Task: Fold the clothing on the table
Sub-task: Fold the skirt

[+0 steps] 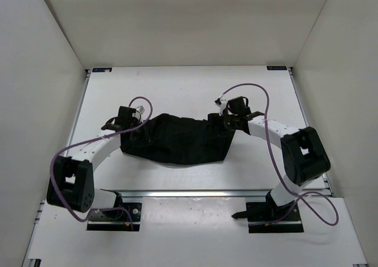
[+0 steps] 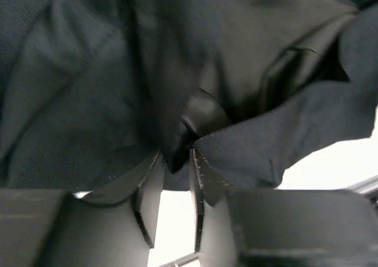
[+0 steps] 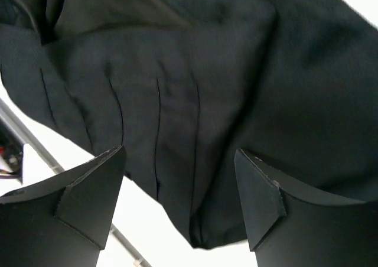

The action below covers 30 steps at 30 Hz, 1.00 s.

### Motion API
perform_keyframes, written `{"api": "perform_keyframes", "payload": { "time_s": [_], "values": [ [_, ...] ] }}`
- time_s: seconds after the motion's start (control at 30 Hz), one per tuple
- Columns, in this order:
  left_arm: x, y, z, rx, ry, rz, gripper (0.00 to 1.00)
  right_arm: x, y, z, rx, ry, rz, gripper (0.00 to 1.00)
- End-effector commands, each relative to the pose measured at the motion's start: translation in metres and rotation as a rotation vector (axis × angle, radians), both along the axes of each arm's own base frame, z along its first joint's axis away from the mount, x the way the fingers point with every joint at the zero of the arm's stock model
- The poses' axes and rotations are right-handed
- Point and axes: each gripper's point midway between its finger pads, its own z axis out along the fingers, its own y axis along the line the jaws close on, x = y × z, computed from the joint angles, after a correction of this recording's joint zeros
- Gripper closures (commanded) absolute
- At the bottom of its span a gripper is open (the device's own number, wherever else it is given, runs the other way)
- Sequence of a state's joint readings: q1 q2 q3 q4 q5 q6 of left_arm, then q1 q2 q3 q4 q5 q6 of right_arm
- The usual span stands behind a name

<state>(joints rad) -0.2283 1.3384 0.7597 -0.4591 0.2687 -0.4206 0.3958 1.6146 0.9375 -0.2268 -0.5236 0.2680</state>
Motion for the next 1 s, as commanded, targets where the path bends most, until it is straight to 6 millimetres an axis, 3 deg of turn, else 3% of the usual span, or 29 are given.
{"api": "perform_keyframes", "payload": {
  "time_s": [0.0, 0.07, 0.17, 0.3, 0.47, 0.73, 0.87, 0.97],
  "values": [
    [0.028, 0.003, 0.008, 0.006, -0.066, 0.015, 0.64, 0.020, 0.010, 0.006, -0.042, -0.071, 0.039, 0.29],
    [0.034, 0.004, -0.004, 0.006, -0.033, 0.027, 0.53, 0.023, 0.018, 0.001, -0.047, -0.064, 0.065, 0.33],
    [0.045, -0.007, -0.004, -0.064, -0.033, 0.022, 0.44, 0.022, 0.022, -0.014, -0.074, -0.033, 0.081, 0.48],
    [0.069, -0.012, 0.017, -0.092, -0.100, 0.040, 0.34, 0.022, 0.017, -0.029, -0.107, 0.007, 0.084, 0.71],
    [0.091, -0.005, 0.035, -0.151, -0.163, 0.123, 0.33, 0.028, 0.007, -0.032, -0.094, 0.009, 0.048, 0.99],
    [0.106, 0.014, 0.044, -0.138, -0.207, 0.218, 0.30, 0.030, -0.005, -0.033, -0.094, 0.014, -0.004, 1.00],
    [0.092, 0.010, 0.050, -0.129, -0.224, 0.196, 0.35, 0.029, -0.016, -0.030, -0.063, 0.026, -0.075, 1.00],
    [0.074, 0.001, 0.033, -0.115, -0.189, 0.182, 0.39, 0.024, -0.027, -0.032, -0.079, 0.035, -0.113, 1.00]
  ]
}}
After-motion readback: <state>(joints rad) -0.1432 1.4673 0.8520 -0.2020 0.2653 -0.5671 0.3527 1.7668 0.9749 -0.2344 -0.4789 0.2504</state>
